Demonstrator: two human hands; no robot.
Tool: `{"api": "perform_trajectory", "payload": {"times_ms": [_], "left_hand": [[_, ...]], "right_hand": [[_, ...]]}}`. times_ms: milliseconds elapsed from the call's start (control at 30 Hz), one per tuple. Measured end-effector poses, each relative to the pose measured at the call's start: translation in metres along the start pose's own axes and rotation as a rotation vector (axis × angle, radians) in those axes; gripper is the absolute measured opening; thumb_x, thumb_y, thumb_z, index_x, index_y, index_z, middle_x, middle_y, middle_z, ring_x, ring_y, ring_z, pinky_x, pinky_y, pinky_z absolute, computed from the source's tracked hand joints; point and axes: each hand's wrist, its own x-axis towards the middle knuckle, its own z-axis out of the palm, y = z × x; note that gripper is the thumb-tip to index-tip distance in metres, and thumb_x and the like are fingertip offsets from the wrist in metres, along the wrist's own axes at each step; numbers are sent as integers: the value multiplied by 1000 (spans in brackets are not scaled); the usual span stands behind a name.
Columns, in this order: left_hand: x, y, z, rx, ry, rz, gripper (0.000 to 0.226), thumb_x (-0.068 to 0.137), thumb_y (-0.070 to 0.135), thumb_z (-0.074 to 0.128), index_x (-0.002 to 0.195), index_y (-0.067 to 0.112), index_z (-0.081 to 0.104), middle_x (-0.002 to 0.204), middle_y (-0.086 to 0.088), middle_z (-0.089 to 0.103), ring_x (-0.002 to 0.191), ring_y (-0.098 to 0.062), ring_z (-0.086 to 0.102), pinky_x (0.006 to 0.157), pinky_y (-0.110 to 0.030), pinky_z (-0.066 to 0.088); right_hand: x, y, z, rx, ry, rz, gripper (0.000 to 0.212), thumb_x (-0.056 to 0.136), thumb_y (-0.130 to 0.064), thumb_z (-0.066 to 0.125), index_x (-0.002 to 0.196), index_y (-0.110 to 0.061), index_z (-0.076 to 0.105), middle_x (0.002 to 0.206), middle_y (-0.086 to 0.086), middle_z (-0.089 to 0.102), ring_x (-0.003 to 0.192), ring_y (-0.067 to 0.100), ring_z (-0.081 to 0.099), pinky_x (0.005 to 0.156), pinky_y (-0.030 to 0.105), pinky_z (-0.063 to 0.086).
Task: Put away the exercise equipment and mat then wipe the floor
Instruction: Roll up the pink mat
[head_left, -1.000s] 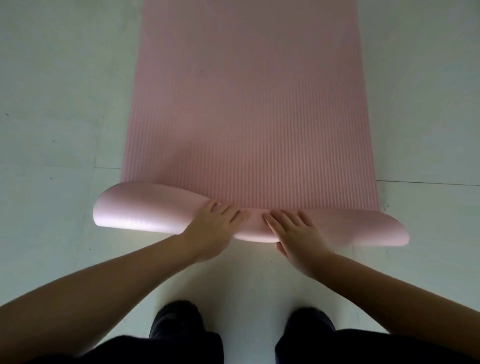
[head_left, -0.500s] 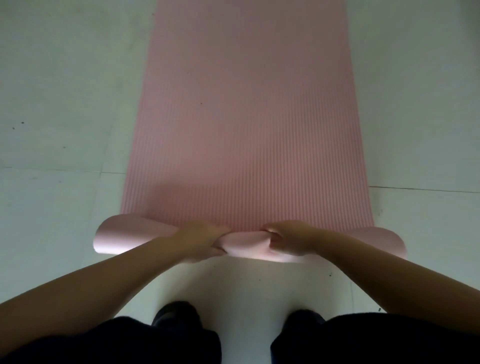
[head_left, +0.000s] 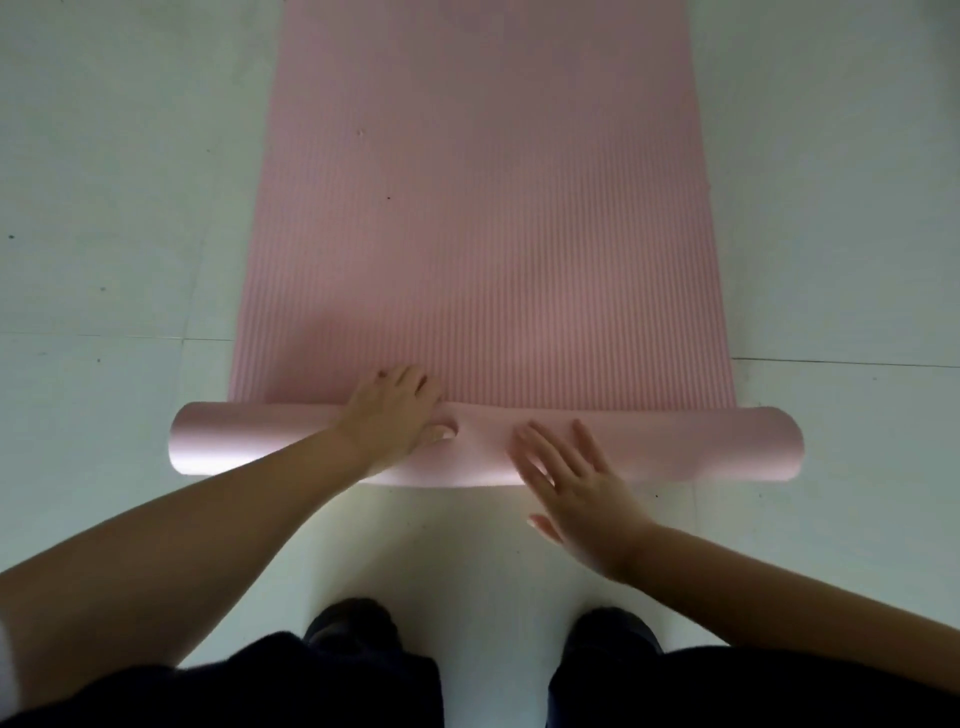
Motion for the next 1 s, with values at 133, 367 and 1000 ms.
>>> {"api": "perform_trajectory", "payload": {"times_ms": [133, 367, 1000], "left_hand": [[-6, 9, 1, 59, 467, 203, 32, 80, 35, 59, 103, 12, 57, 94, -9, 62, 86, -27, 47, 76, -38, 36], [-27, 13, 1, 119, 53, 90, 105, 72, 68, 62, 148, 19, 7, 148, -15, 38, 132, -35, 40, 100, -61, 36], [30, -3, -65, -36, -75, 92, 74, 86, 32, 58, 148, 32, 17, 127, -4, 51, 111, -25, 50, 84, -33, 40]], "right_hand": [[6, 16, 5, -60, -154, 22, 115, 51, -46, 85, 143, -6, 27, 147, 17, 40, 135, 29, 41, 99, 64, 37], [49, 43, -29, -24, -123, 150, 75, 92, -30, 53, 152, -24, 9, 159, -2, 16, 146, 22, 17, 110, 66, 2], [68, 54, -56, -22, -119, 256, 61, 91, -33, 51, 145, -20, 24, 125, 10, 52, 109, 31, 52, 89, 38, 41]]}}
